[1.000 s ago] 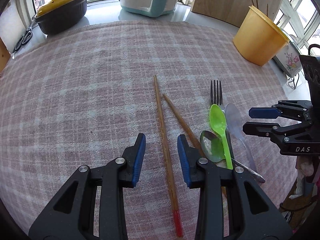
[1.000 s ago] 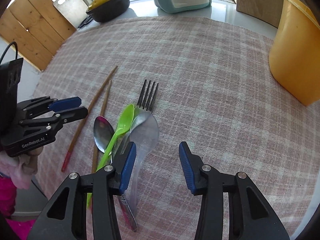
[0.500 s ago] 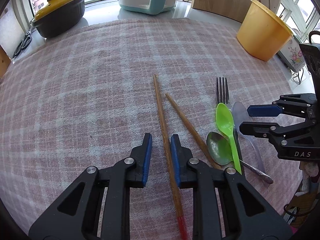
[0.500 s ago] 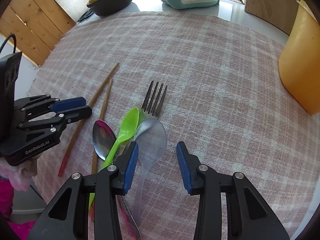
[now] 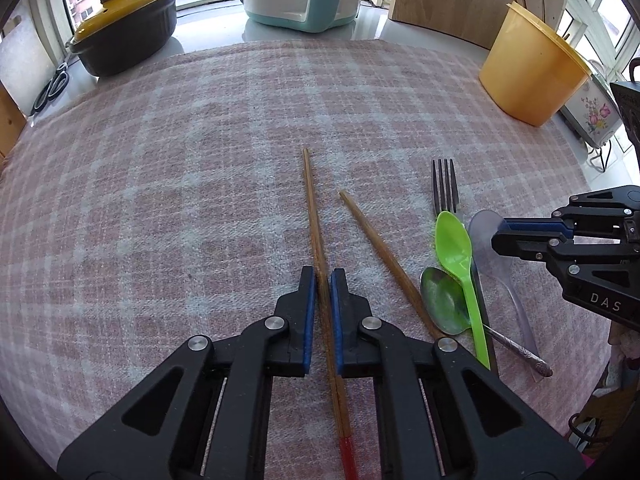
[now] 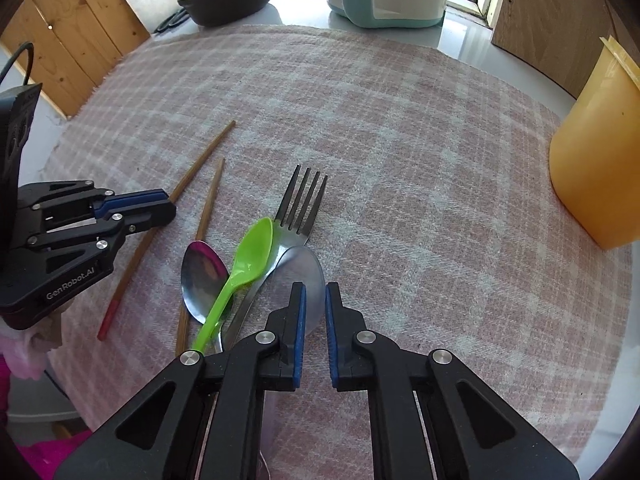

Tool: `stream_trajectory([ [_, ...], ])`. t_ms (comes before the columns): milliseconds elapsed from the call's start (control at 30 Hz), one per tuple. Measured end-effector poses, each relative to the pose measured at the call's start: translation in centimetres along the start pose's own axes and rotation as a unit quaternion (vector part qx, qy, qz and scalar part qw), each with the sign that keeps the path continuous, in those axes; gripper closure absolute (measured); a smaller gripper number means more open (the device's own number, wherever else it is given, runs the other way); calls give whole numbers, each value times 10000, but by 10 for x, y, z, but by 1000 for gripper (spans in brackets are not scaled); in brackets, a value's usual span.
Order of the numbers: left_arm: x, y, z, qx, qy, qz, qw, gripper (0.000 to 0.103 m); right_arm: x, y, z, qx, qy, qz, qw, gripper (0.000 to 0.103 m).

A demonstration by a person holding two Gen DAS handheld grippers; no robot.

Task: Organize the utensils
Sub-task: 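Lift the red-tipped chopstick with the left tool while the right tool lifts the clear spoon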

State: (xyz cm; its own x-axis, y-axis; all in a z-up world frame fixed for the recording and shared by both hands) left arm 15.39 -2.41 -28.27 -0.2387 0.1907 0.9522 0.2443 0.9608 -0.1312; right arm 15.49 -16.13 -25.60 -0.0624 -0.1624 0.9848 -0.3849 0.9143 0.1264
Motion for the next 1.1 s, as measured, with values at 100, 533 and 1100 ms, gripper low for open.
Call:
stream_trajectory([
  [100,1,0,0,52,-7,38,10000,98,2,0,0,-52,-15,-63,10000,98],
  [533,21,10,0,393,-242,289,9985,99,38,-3,0,-143,-493,5,9987,102],
  [1100,91,-13,-32,315,-1010,602,9926,99,120,-37,-4,-427,-1529,238,9870,102],
])
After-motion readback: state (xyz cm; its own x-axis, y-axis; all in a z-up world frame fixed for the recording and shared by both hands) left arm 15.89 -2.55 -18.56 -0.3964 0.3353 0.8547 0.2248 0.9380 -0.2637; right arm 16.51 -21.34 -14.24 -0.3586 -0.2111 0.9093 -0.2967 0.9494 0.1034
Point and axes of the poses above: each gripper's, at about its wrist camera, not at the fingertips, and x roughly against the way its jaws point, y to its left, z to its underside, the point moved 8 cm from there along -x, roughly the way its jaws point, and after that the axes turned 8 degrees about y, right-handed, at the moved point
